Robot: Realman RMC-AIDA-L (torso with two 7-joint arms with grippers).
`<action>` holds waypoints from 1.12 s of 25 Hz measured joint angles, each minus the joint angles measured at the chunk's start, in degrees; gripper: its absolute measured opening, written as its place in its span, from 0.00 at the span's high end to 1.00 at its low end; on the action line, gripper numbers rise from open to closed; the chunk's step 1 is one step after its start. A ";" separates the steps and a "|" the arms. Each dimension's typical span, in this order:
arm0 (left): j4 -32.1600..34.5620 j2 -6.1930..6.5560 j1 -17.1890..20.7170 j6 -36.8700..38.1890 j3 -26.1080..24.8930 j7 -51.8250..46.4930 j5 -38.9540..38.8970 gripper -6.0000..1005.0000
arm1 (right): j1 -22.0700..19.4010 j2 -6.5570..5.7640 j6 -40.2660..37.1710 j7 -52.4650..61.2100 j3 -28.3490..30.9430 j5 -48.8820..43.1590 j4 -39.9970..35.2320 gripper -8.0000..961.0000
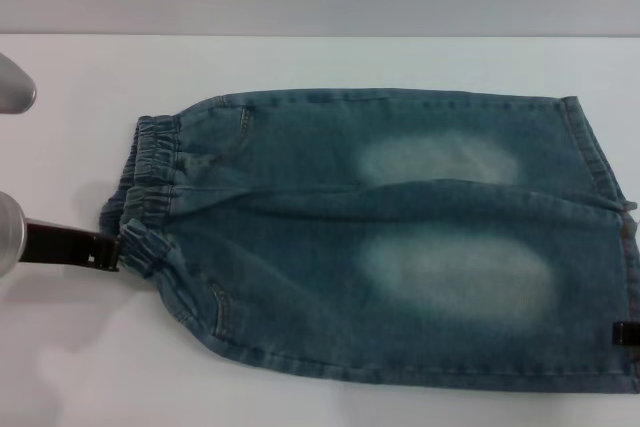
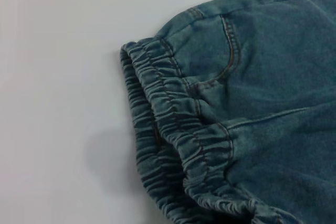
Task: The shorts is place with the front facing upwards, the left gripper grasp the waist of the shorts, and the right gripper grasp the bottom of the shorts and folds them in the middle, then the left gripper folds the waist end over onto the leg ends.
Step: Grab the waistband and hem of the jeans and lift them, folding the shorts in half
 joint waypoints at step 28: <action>0.06 -0.09 -0.68 -0.17 0.27 0.00 -0.02 0.99 | -0.33 -0.09 -1.50 0.06 -0.99 -0.09 -2.81 0.17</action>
